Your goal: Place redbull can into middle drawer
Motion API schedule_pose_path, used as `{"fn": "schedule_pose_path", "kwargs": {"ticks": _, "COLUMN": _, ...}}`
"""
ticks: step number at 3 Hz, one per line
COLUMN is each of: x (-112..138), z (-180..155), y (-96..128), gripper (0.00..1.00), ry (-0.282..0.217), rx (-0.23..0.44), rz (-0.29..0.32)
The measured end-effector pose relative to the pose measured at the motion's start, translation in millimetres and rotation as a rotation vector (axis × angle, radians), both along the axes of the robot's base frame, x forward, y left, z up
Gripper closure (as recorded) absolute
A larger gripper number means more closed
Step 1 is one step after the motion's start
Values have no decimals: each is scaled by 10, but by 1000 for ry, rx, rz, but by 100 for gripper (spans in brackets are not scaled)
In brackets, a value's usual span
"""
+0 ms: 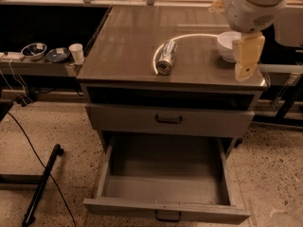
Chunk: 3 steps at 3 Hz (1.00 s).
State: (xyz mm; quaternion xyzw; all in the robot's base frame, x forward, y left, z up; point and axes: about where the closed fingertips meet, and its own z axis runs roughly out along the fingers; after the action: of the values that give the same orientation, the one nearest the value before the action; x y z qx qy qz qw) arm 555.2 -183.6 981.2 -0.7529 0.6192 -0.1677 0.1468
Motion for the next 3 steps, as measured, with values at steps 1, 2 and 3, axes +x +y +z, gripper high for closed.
{"fn": "schedule_pose_path", "kwargs": {"ticks": 1, "x": 615, "z": -104, "y": 220, "gripper": 0, "ry": 1, "rx": -123, "rz": 186}}
{"fn": "schedule_pose_path", "kwargs": {"ticks": 2, "x": 1106, "z": -368, "y": 551, "gripper": 0, "ry": 41, "rx": -198, "rz": 379}}
{"fn": "schedule_pose_path", "kwargs": {"ticks": 3, "x": 1400, "z": -777, "y": 808, "gripper": 0, "ry": 86, "rx": -271, "rz": 558}}
